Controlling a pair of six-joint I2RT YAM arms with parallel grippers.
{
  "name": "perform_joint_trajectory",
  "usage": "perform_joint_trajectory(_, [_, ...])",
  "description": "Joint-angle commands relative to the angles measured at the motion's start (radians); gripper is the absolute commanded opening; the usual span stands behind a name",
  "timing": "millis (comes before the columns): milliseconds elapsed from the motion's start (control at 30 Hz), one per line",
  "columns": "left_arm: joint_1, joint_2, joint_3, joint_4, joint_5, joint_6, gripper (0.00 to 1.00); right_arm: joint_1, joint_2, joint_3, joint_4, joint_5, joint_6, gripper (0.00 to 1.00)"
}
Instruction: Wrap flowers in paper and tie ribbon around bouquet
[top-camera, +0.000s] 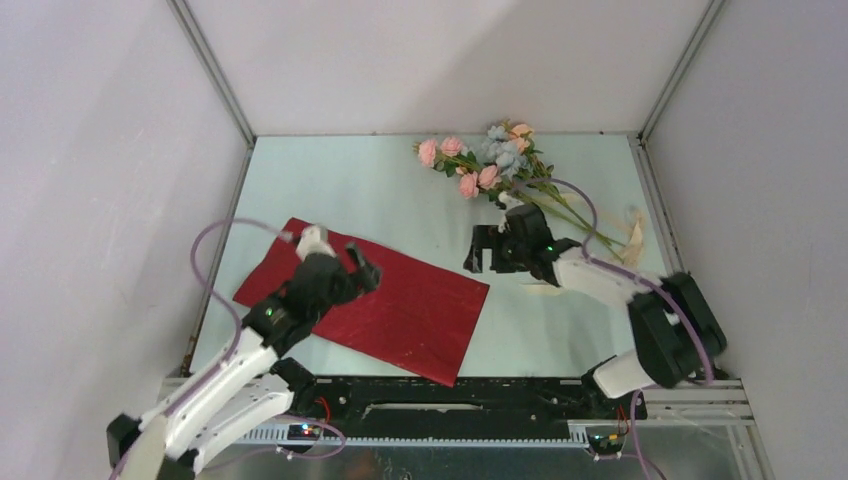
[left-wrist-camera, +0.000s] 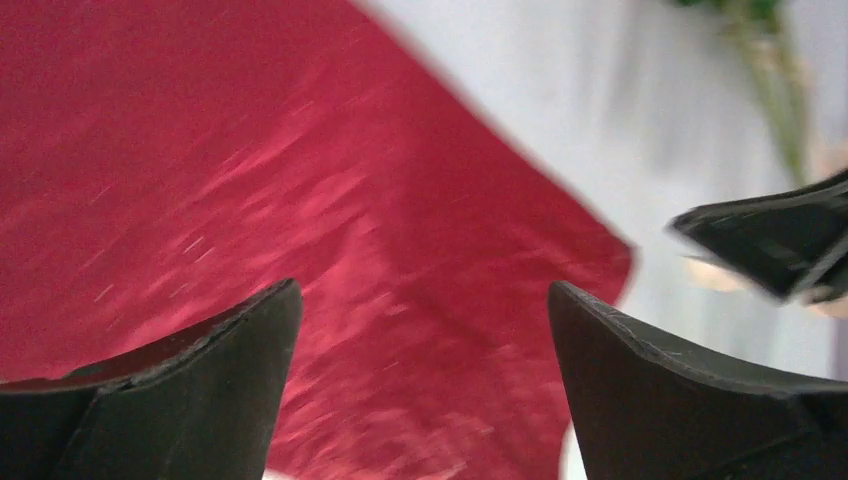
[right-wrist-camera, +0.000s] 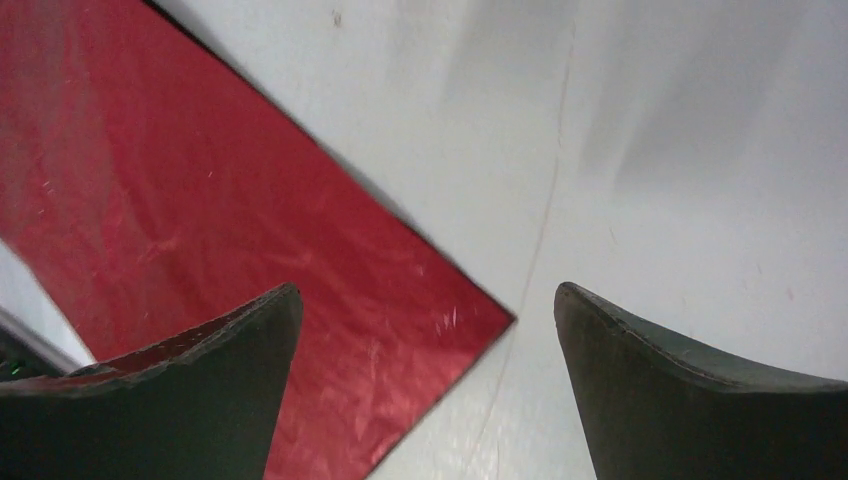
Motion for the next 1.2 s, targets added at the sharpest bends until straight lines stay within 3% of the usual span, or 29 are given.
perform_joint_trajectory(0, [0.007, -0.262, -0.190, -0.256, -0.215, -0.252, 1.00, 0.034, 0.186, 0.140, 0.039, 0.025, -0.050, 1.00])
perform_joint_trajectory(100, [0.015, -0.418, -0.275, -0.361, -0.268, -0.341, 1.00, 0.046, 0.261, 0.169, 0.068, -0.034, -0.041, 0.97])
perform_joint_trajectory(267, [0.027, -0.456, -0.343, -0.383, -0.286, -0.415, 1.00, 0.103, 0.347, 0.186, 0.107, -0.119, -0.047, 0.96])
perform_joint_trajectory(667, [0.170, -0.124, -0.466, 0.072, -0.072, -0.294, 0.98, 0.188, 0.343, 0.193, 0.107, -0.279, -0.053, 0.88])
perform_joint_trajectory(867, [0.175, -0.059, -0.458, 0.149, -0.092, -0.252, 0.91, 0.225, 0.296, 0.193, 0.169, -0.348, -0.039, 0.78])
perform_joint_trajectory(1100, [0.177, 0.011, -0.483, 0.255, -0.034, -0.255, 0.89, 0.263, 0.319, 0.193, 0.234, -0.454, -0.006, 0.73])
perform_joint_trajectory(1167, [0.177, 0.024, -0.481, 0.263, -0.028, -0.252, 0.89, 0.270, 0.335, 0.198, 0.238, -0.456, -0.003, 0.67])
